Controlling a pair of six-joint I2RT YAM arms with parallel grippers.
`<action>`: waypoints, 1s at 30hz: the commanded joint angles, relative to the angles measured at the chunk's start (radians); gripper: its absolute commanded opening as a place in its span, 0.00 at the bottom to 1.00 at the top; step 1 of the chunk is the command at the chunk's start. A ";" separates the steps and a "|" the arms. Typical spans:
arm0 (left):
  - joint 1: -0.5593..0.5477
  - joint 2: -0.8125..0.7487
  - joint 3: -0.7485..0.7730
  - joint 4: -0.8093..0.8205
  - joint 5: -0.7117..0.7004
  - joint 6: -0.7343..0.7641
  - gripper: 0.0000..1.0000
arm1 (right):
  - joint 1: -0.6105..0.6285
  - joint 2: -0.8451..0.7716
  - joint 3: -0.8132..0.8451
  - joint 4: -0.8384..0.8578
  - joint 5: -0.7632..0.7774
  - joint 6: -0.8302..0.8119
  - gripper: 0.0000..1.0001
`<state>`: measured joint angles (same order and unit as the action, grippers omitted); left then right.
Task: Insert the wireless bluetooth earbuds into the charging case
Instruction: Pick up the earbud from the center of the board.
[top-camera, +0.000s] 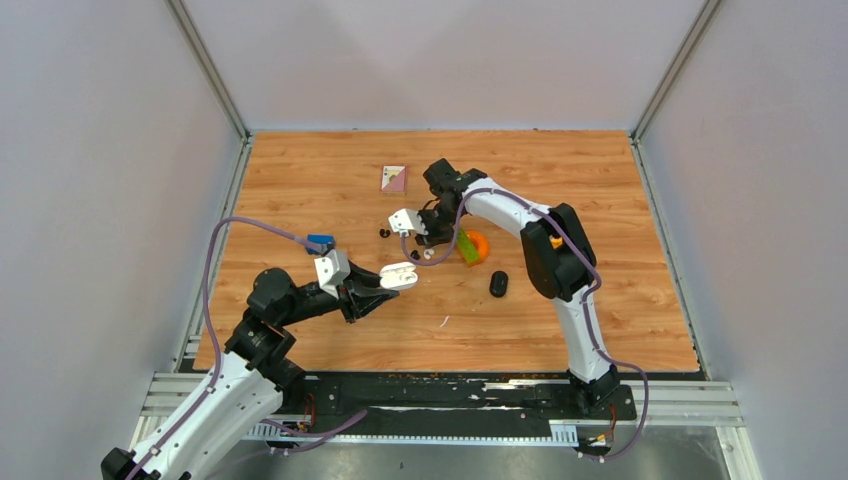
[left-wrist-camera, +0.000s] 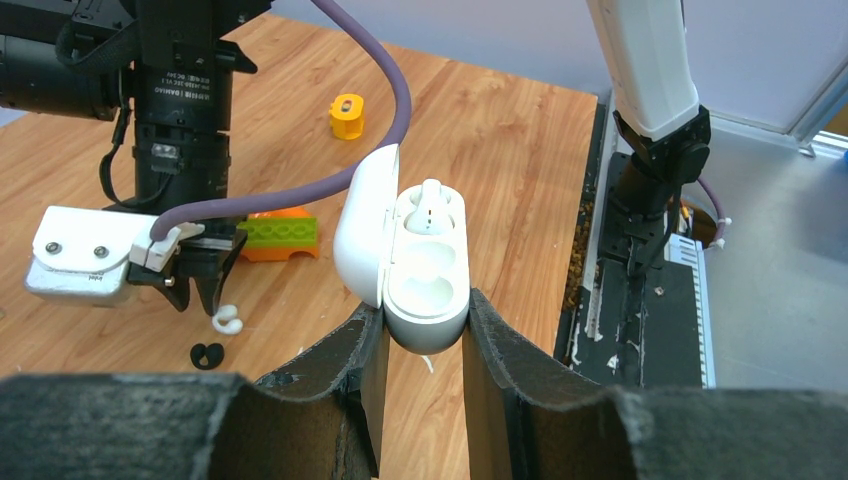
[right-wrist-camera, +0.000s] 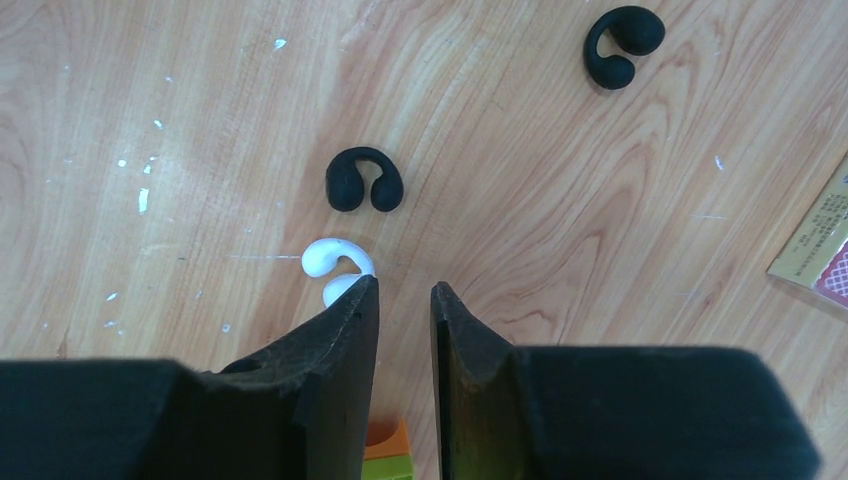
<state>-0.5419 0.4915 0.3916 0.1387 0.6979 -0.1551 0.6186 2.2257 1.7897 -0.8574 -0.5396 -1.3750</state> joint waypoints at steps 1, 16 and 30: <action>-0.001 -0.008 0.006 0.031 0.003 -0.001 0.00 | -0.003 -0.011 0.032 -0.165 -0.005 -0.030 0.28; -0.001 -0.009 0.005 0.032 0.004 -0.003 0.00 | -0.001 0.033 0.092 -0.261 -0.044 -0.011 0.27; -0.004 -0.005 0.004 0.035 0.004 -0.003 0.00 | 0.000 0.035 0.108 -0.229 -0.115 0.041 0.28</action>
<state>-0.5419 0.4915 0.3916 0.1387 0.6979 -0.1551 0.6144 2.2559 1.8580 -1.0870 -0.5793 -1.3499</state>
